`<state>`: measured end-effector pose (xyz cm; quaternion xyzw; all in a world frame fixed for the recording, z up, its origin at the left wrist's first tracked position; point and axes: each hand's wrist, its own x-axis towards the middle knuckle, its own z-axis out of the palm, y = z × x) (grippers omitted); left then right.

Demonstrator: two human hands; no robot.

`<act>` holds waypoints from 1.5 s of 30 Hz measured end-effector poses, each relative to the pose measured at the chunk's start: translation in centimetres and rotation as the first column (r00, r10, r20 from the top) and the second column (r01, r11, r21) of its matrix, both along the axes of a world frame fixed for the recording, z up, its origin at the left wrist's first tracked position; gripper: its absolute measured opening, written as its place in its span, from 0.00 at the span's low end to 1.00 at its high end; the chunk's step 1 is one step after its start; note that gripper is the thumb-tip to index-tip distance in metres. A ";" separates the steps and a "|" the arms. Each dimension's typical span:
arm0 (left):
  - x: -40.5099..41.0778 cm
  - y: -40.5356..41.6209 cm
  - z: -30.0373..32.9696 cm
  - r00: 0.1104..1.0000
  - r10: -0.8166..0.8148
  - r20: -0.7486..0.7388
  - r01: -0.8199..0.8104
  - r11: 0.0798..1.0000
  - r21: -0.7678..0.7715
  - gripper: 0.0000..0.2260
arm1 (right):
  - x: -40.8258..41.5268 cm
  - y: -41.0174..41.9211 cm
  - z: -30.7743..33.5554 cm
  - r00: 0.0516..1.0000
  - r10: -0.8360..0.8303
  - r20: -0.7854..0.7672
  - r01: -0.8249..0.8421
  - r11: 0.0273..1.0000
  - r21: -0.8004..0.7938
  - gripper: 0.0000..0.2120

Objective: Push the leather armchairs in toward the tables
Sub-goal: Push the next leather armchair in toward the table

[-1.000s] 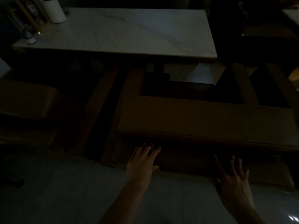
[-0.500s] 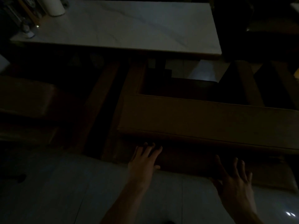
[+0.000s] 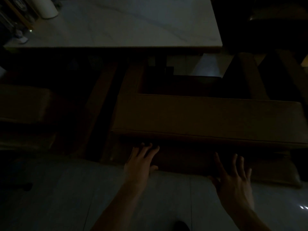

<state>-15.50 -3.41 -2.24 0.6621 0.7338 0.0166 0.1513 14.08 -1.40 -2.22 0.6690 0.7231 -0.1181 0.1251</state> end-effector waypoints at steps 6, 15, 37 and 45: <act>0.2 0.1 0.3 0.999 0.028 0.015 -0.028 1.000 -0.002 0.32 | 0.0 0.5 0.2 1.000 0.001 0.000 -0.001 1.000 -0.025 0.36; 0.8 -2.6 3.4 0.999 0.000 0.054 0.004 0.998 -0.064 0.31 | 0.0 0.9 5.4 0.990 0.029 -0.137 -0.056 0.978 -0.199 0.34; 9.5 -7.6 22.7 0.946 -0.220 0.239 0.249 0.964 -0.096 0.34 | 9.3 -11.2 25.0 0.962 -0.051 -0.269 0.073 0.995 0.074 0.28; 21.6 -7.6 26.5 0.932 -0.294 0.212 0.309 0.950 -0.041 0.35 | 21.3 -13.1 26.3 0.932 -0.181 -0.314 0.232 0.964 0.131 0.35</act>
